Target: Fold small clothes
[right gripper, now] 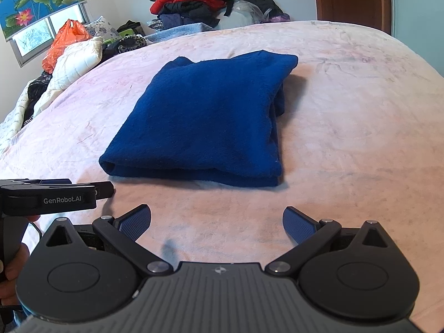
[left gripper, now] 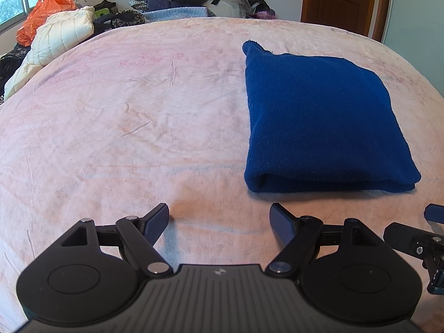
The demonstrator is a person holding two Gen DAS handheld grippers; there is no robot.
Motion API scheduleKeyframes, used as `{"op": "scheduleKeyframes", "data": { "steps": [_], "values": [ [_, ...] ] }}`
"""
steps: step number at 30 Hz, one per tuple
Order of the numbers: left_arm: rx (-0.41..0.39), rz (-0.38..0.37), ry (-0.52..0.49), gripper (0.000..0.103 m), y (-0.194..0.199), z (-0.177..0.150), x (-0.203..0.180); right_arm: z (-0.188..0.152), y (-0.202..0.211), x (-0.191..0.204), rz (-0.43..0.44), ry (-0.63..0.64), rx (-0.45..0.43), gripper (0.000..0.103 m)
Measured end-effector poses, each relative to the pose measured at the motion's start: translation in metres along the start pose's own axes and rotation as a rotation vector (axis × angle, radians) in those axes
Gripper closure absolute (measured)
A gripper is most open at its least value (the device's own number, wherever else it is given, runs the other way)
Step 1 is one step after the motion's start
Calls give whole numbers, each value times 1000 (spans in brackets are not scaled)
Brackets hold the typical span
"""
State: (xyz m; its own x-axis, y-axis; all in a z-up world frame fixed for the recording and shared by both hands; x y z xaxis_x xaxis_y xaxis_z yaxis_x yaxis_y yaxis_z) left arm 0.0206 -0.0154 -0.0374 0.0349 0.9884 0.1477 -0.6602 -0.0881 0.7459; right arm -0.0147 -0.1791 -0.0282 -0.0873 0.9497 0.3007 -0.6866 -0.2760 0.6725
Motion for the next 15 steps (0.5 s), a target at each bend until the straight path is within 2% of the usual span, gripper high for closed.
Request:
{"op": "scheduleKeyframes", "data": {
  "steps": [15],
  "values": [
    [0, 0, -1, 23, 0, 0, 0, 0, -1, 0, 2, 0, 4, 1]
  ]
}}
Point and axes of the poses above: each gripper's, at about its wrist camera, not at the fingertips, and y roughly against the way its jaws point, x to its left, z to its top, the point moved 2 cm from there along -y, roughly the way its jaws point, and after that the axes turned 9 degrees about z, right-handed, at the moved point
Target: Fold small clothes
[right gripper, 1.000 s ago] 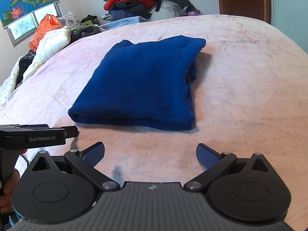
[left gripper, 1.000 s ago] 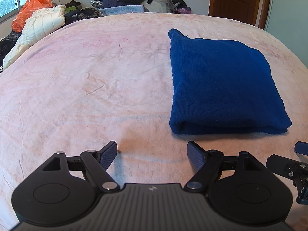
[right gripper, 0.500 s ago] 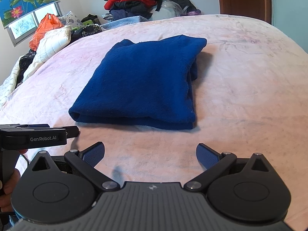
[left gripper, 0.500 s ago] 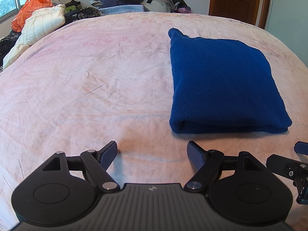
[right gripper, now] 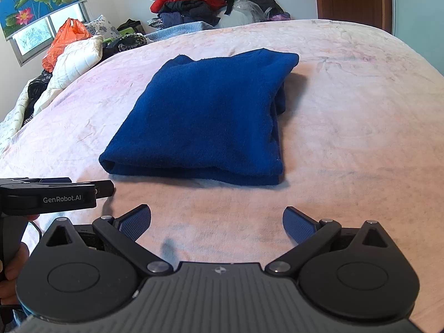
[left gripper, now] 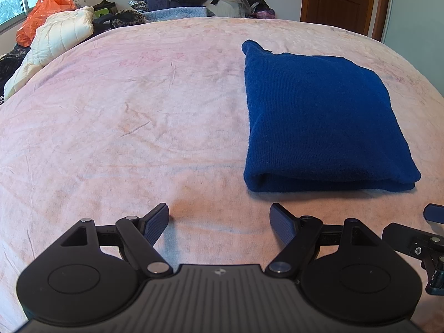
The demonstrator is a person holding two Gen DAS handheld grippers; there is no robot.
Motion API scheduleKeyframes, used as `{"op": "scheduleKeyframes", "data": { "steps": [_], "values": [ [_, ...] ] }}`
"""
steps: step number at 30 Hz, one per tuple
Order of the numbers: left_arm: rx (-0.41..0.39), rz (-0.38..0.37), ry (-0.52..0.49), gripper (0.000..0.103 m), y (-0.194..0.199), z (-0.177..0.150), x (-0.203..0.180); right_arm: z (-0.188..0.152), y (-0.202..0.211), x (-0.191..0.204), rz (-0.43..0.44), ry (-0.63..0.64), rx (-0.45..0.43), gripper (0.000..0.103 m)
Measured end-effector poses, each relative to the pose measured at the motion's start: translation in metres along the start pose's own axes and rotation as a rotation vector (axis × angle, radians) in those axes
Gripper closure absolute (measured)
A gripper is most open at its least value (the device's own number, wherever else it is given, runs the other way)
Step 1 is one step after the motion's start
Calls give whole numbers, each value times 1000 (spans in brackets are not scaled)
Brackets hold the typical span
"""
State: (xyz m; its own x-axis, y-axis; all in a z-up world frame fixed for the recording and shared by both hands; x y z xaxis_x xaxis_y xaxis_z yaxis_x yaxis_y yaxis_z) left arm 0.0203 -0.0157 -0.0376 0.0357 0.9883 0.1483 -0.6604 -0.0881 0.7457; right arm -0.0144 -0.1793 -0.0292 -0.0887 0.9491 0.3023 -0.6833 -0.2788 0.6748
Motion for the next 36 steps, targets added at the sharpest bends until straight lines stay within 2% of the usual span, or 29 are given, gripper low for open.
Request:
{"op": "scheduleKeyframes", "data": {
  "steps": [36],
  "values": [
    [-2, 2, -14, 23, -1, -4, -2, -1, -1, 2, 0, -1, 4, 0]
  ]
}}
Point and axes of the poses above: each gripper's, at about its wrist camera, not at the fingertips, and y roughly against the way its jaws point, x to its left, z to its top, the point moved 2 cm from there along -y, roughly the way its jaws point, and after that the axes turned 9 degrees about z, right-handed, at the moved point
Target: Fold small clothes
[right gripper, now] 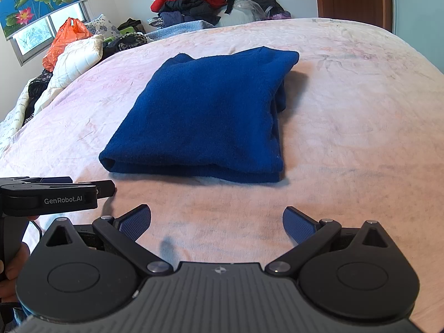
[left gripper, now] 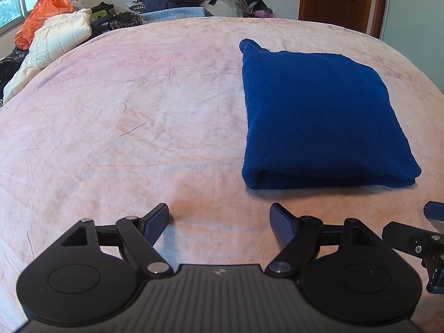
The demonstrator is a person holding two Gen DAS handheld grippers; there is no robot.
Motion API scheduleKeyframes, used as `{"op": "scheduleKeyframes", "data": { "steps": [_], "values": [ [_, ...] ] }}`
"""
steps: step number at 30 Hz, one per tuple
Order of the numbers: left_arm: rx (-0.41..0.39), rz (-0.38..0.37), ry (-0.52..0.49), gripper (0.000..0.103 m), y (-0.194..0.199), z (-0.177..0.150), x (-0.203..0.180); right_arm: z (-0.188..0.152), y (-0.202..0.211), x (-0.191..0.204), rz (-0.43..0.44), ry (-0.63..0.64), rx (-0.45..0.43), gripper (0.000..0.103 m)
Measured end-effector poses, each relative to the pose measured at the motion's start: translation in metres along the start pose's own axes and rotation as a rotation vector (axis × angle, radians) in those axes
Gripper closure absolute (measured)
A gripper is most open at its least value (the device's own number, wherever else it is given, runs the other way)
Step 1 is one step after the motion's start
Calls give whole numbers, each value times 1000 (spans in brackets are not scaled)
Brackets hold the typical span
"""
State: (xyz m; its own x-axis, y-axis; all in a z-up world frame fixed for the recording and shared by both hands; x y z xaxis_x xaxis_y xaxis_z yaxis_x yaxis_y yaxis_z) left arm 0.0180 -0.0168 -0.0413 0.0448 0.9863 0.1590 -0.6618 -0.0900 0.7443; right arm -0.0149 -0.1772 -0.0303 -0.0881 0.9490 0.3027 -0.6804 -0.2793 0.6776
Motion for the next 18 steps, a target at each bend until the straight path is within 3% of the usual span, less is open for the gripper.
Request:
{"op": "scheduleKeyframes", "data": {
  "steps": [18],
  "values": [
    [0, 2, -5, 23, 0, 0, -1, -1, 0, -1, 1, -3, -5, 1]
  ]
}}
Point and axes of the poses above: each gripper's, at about its wrist camera, not at the fingertips, and y roughly against the way its jaws point, x to its left, z to its top, the point moved 2 cm from there along -y, roughly the way its jaws point, and after that the axes turned 9 degrees about z, right-handed, at the moved point
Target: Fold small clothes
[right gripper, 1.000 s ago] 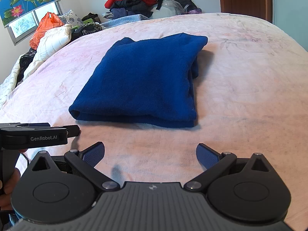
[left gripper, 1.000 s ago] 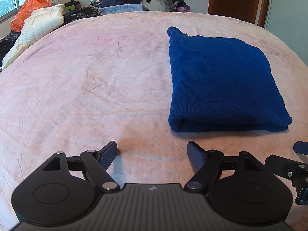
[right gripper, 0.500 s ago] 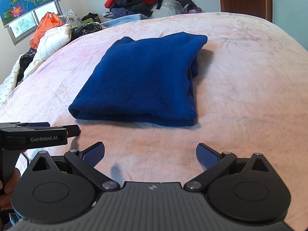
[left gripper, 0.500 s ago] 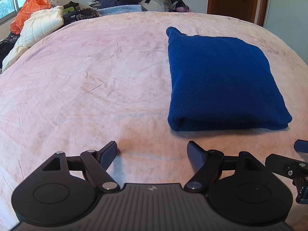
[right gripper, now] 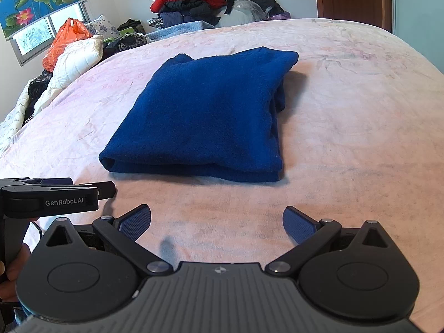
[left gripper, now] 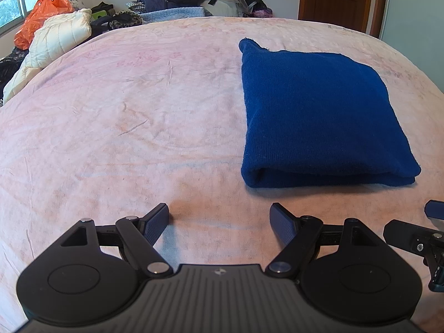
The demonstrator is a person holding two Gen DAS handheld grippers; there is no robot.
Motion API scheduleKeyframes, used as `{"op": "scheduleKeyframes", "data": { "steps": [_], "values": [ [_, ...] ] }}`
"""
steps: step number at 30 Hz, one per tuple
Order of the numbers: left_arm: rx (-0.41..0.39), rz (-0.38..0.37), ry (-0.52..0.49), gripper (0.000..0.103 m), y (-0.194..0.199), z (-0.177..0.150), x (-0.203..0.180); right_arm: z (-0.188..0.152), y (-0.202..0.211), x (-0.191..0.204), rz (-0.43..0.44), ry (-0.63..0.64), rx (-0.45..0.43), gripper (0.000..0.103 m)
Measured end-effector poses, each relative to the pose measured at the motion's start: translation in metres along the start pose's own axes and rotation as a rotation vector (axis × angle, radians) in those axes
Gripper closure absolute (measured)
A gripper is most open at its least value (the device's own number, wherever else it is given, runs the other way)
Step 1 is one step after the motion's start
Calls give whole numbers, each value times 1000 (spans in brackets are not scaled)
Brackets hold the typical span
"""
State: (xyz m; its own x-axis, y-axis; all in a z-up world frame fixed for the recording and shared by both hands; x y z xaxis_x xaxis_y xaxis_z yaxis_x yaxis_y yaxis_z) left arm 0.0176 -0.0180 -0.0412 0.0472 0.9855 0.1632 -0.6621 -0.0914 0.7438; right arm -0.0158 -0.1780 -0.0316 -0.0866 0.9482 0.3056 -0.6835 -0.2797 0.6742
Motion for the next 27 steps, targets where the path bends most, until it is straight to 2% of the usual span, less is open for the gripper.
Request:
{"op": "scheduleKeyframes", "data": {
  "steps": [27],
  "values": [
    [-1, -1, 28, 23, 1, -1, 8, 2, 5, -6, 1, -1, -7, 1]
  ]
}}
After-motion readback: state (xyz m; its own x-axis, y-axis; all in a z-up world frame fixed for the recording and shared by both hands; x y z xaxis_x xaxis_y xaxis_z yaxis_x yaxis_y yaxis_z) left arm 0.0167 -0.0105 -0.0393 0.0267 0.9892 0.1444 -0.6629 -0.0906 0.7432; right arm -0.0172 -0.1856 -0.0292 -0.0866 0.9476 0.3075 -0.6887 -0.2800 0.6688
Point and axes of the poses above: each gripper's, at about its wrist camera, not at the fingertips, and y roughly against the way its jaws point, x to its left, z to its top, the point moved 2 cm from there along -y, roughly the way its jaws point, and after that the axes turned 9 degrees about z, right-handed, at the moved point
